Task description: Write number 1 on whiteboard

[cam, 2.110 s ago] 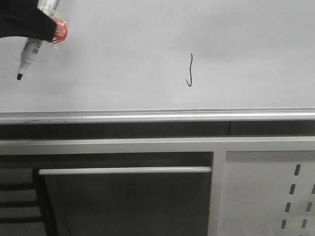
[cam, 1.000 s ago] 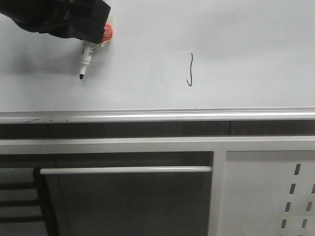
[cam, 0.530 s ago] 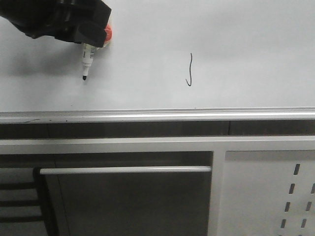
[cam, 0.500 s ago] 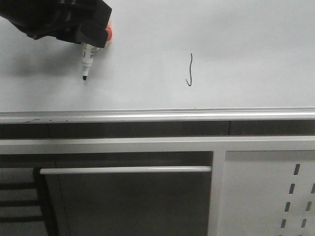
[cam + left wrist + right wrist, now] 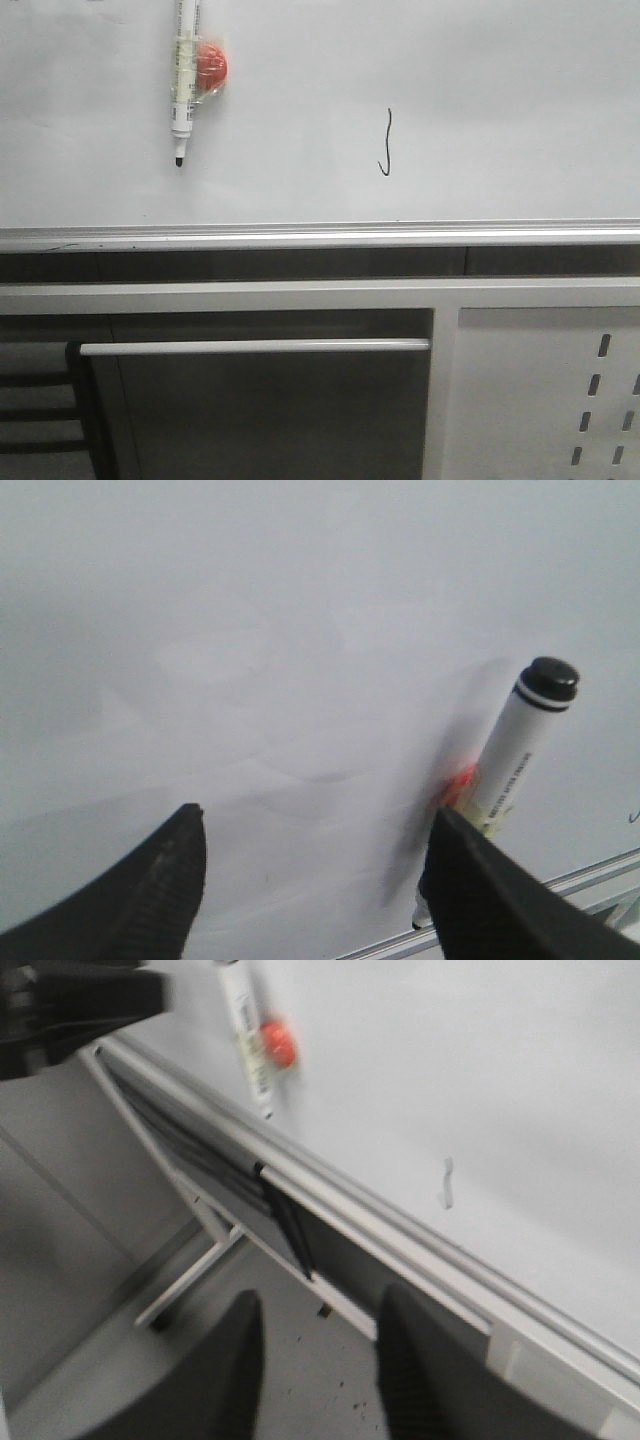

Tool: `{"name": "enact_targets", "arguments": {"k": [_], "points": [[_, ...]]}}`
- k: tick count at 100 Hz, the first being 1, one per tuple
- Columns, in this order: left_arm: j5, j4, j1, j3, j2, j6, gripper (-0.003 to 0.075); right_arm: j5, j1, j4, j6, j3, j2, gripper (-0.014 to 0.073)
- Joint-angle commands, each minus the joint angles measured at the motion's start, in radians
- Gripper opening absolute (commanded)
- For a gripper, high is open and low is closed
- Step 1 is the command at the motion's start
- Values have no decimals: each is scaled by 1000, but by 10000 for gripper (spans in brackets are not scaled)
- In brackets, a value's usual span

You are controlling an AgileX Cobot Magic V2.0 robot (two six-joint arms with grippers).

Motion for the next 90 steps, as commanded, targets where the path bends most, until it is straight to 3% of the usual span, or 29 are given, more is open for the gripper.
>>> {"name": "enact_targets", "arguments": {"k": [1, 7, 17, 44, 71, 90], "points": [[-12, 31, 1, 4, -108, 2, 331, -80, -38, 28, 37, -35, -57, 45], [-16, 58, 1, 28, -163, 2, 225, -108, -58, 26, 43, -33, -93, -74], [-13, 69, 1, 72, -255, 2, -19, -147, -88, 24, 45, -2, -174, -55], [13, 64, 1, 295, -566, -5, -20, -391, -90, 18, 40, 273, -540, -56], [37, 13, 1, 493, -880, -8, -20, -398, -90, 24, 40, 525, -867, -56], [20, -6, 1, 536, -994, -8, -20, -377, -90, 24, 44, 596, -935, -56]]}}
